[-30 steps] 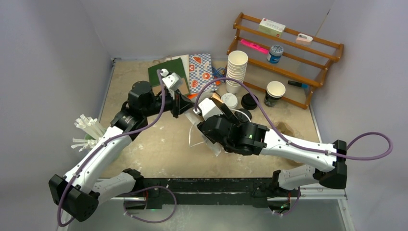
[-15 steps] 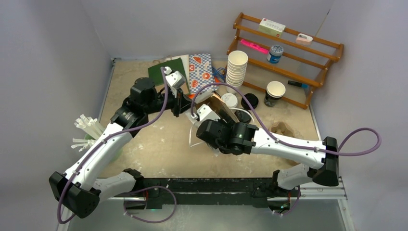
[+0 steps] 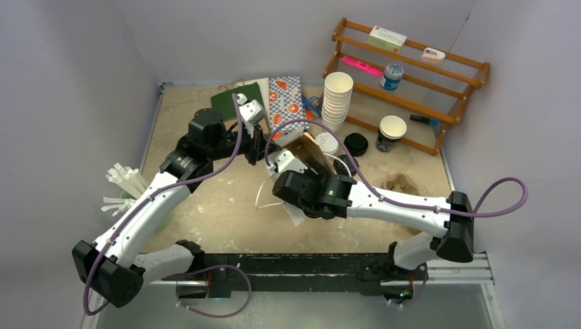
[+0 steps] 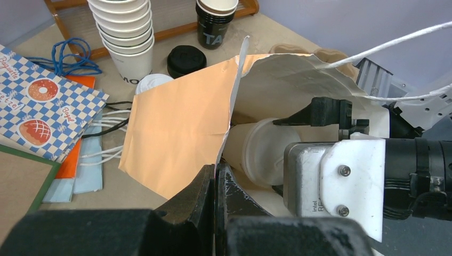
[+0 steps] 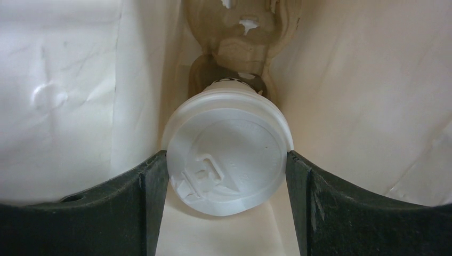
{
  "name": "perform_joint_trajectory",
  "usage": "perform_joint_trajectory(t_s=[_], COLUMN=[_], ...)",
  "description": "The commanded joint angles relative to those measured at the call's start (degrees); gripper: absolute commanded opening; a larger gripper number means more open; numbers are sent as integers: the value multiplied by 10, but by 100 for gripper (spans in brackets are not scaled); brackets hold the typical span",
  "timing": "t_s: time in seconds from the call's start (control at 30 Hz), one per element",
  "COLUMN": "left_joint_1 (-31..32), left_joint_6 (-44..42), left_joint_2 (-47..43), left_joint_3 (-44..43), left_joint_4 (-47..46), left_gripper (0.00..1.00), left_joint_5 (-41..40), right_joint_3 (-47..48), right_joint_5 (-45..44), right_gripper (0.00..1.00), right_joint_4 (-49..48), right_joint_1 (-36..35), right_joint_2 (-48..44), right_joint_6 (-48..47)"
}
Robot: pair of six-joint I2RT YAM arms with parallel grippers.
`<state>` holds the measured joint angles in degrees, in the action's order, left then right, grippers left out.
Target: Pack the takeout coffee
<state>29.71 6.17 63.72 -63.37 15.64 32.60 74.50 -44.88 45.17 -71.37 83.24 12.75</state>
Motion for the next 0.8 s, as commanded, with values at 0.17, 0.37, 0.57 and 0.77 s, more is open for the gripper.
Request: perform_joint_trajectory(t_s=[0.17,0.37,0.57,0.77], left_joint_1=[3,3,3,2], left_joint_6=[-20,-15,-11,-14], left_joint_2=[30,61,93,117], left_joint_3=[-65,-130,-180,-204], left_joint_4=[60,140,206,230], left_gripper=[0,0,0,0], left_joint_5=[22,31,43,40], right_joint_3=[7,21,21,10], right_joint_5=[2,41,48,80], right_gripper=[43,43,43,42], right_joint_4=[-25,0,12,-3], right_joint_1=[43,63,66,88], right_joint_2=[14,26,37,38], right_joint_6=[-25,-15,-6,0])
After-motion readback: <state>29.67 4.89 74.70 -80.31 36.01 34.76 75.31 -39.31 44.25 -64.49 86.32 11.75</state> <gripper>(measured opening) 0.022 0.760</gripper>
